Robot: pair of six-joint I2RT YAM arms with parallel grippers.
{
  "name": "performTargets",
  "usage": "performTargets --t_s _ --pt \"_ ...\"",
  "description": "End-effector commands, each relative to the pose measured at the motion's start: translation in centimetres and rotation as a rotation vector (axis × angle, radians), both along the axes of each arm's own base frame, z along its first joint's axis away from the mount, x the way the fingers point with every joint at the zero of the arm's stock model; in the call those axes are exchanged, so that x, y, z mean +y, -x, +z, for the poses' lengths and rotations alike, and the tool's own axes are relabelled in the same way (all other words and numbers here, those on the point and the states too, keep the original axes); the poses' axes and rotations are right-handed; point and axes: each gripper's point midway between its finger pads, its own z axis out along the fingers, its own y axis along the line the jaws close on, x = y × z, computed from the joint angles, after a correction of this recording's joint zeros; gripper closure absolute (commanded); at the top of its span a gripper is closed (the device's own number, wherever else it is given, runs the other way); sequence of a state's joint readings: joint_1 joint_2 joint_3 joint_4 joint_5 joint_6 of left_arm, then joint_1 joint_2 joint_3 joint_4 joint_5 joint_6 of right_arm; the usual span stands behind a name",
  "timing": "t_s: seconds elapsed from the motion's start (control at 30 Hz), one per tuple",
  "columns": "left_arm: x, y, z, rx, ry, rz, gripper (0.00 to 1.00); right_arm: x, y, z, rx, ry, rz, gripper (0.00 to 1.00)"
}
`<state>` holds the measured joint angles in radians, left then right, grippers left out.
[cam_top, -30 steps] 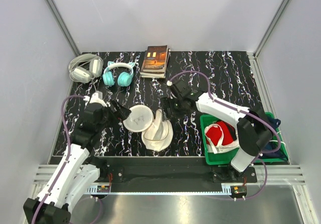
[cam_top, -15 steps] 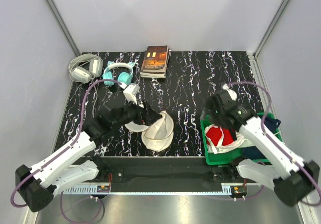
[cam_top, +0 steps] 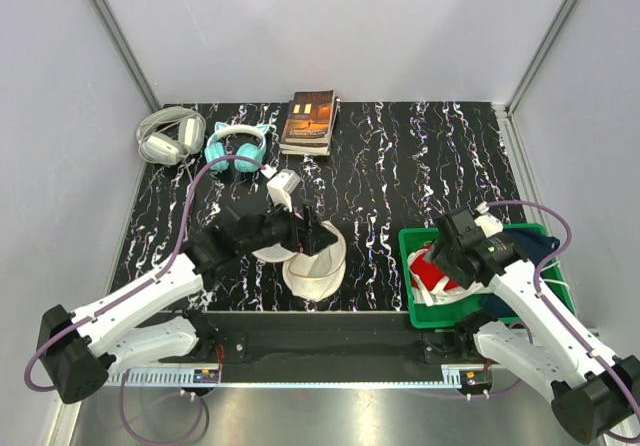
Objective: Place the bra in the laundry bag and zip it closed
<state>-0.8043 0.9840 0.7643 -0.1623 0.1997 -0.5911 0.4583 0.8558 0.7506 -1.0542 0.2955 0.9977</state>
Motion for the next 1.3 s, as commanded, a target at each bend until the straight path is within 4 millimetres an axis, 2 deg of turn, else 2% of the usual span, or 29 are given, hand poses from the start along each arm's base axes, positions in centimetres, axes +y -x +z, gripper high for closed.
performTargets --t_s 0.0,0.17,0.3,0.33,0.43,0.47,0.53,0.57,0.6,0.63,0.67,0.7,0.77,0.8,0.83,0.87,0.97,1.0,1.07,1.1,1.13,1.17,1.27 --pt "-0.6 -0.1 3.4 -0.09 0.075 -0.023 0.16 -1.4 0.2 0.6 -0.018 0.039 -0.079 0.3" --pt "-0.7 -0.2 3.2 -0.08 0.074 -0.024 0.16 -2.4 1.2 0.2 0.006 0.08 -0.083 0.3" --pt "-1.0 -0.2 3.3 -0.076 0.072 -0.035 0.16 -1.4 0.8 -0.6 0.013 0.036 -0.073 0.38" --pt "-1.1 -0.3 3.5 -0.08 0.071 -0.034 0.16 -1.1 0.5 -0.8 0.007 0.026 -0.07 0.46" --pt "-1.2 -0.1 4.0 -0.081 0.077 -0.048 0.16 -0.8 0.6 -1.8 0.022 0.008 -0.086 0.53" --pt "-1.3 0.0 4.2 -0.083 0.082 -0.053 0.16 -0.8 0.6 -1.6 0.004 -0.005 -0.094 0.66" --pt "-1.4 0.2 4.5 -0.087 0.085 -0.066 0.16 -0.8 0.5 -1.5 -0.03 -0.031 -0.131 0.75" --pt "-1.6 0.4 4.7 -0.091 0.089 -0.081 0.17 -1.0 0.5 -0.9 -0.069 -0.049 -0.139 0.94" --pt "-1.9 0.7 4.9 -0.094 0.091 -0.095 0.17 -1.2 0.3 -0.2 -0.099 -0.043 -0.14 1.0" --pt "-2.1 0.7 5.1 -0.096 0.093 -0.103 0.17 -1.8 0.8 0.5 -0.11 -0.036 -0.154 1.0" --pt "-2.4 0.8 5.1 -0.1 0.087 -0.115 0.17 -2.1 0.9 1.4 -0.128 -0.033 -0.166 1.0" --pt "-2.7 1.1 5.1 -0.101 0.085 -0.13 0.17 -2.6 0.4 3.7 -0.187 -0.026 -0.176 1.0" --pt "-3.4 1.3 5.1 -0.104 0.078 -0.141 0.17 -4.0 1.1 6.2 -0.226 0.021 -0.169 1.0" --pt "-3.6 1.4 5.1 -0.105 0.078 -0.144 0.18 -4.9 0.5 9.5 -0.312 0.04 -0.185 1.0" --pt "-3.7 1.3 5.1 -0.103 0.076 -0.143 0.18 -5.6 0.8 10.7 -0.321 0.073 -0.179 1.0" --pt "-4.0 1.4 5.1 -0.101 0.081 -0.146 0.18 -6.3 0.6 13.6 -0.385 0.1 -0.166 1.0" --pt "-4.3 1.3 5.1 -0.094 0.088 -0.147 0.17 -6.5 -0.1 16.8 -0.421 0.156 -0.105 1.0" --pt "-4.4 1.1 5.2 -0.094 0.091 -0.142 0.17 -6.6 -0.3 19.2 -0.474 0.149 -0.098 1.0" --pt "-4.5 1.1 5.4 -0.088 0.096 -0.137 0.16 -6.7 -0.8 20.9 -0.472 0.198 -0.064 1.0" --pt "-4.5 1.0 5.5 -0.089 0.099 -0.137 0.14 -7.2 -0.7 23.3 -0.523 0.195 -0.079 1.0" --pt "-4.5 1.1 5.7 -0.086 0.104 -0.14 0.14 -7.3 -0.9 24.0 -0.517 0.212 -0.075 1.0" --pt "-4.6 1.2 5.8 -0.085 0.111 -0.141 0.14 -7.5 -0.8 26.0 -0.566 0.208 -0.069 1.0" --pt "-4.5 1.2 5.9 -0.09 0.112 -0.141 0.13 -7.6 -1.4 28.3 -0.618 0.239 -0.044 1.0"
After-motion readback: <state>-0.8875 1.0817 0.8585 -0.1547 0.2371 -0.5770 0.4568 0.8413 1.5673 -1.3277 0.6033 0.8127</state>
